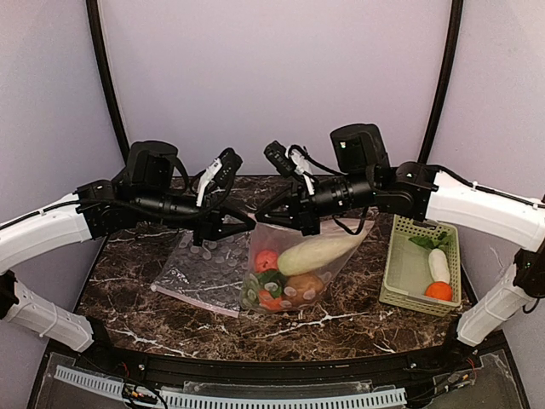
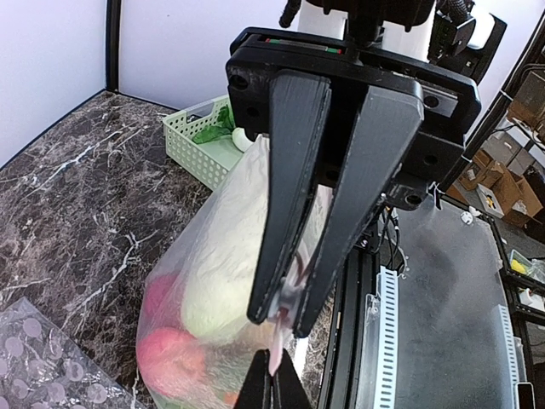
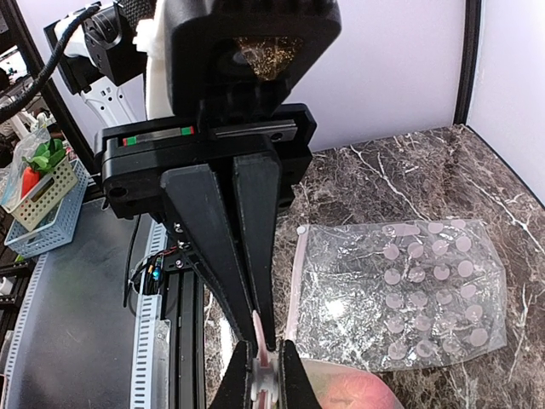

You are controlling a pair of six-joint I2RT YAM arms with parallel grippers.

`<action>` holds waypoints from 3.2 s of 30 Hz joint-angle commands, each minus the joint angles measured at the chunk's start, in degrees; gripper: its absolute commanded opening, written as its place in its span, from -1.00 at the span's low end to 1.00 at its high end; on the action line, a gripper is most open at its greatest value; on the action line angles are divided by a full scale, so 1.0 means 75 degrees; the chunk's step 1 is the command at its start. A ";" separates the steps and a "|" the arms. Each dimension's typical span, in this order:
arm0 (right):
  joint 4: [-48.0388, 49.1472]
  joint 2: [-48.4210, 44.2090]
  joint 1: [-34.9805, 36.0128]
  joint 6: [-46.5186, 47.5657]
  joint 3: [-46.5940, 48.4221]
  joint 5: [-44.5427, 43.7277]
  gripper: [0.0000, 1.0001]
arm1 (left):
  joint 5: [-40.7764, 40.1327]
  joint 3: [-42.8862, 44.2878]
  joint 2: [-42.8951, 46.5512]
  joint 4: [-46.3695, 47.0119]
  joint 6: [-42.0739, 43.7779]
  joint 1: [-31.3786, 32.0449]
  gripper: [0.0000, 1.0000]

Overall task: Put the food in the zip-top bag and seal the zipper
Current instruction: Pass from the left arm to the right, then pass from the right arm to the left

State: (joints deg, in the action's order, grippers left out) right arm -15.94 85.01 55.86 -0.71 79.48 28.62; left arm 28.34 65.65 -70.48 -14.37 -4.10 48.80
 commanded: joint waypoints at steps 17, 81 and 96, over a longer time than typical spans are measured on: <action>-0.1524 -0.0990 -0.0568 0.0046 -0.0238 -0.0774 -1.00 | -0.0540 0.0228 0.0734 -0.1103 0.0163 -0.0272 -0.99; -0.1269 -0.0444 -0.0393 -0.0172 0.0276 0.0574 -1.00 | 0.1971 0.0843 -0.1002 0.0743 -0.0791 -0.0112 -0.99; -0.1857 -0.1026 -0.0540 -0.0123 -0.0133 0.0051 -1.00 | 0.1024 0.0717 -0.0311 0.0541 -0.0451 -0.0110 -0.99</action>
State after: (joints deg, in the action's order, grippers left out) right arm -25.34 81.10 53.15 -1.78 80.16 31.66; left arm 37.78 71.83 -76.99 -9.56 -8.88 48.77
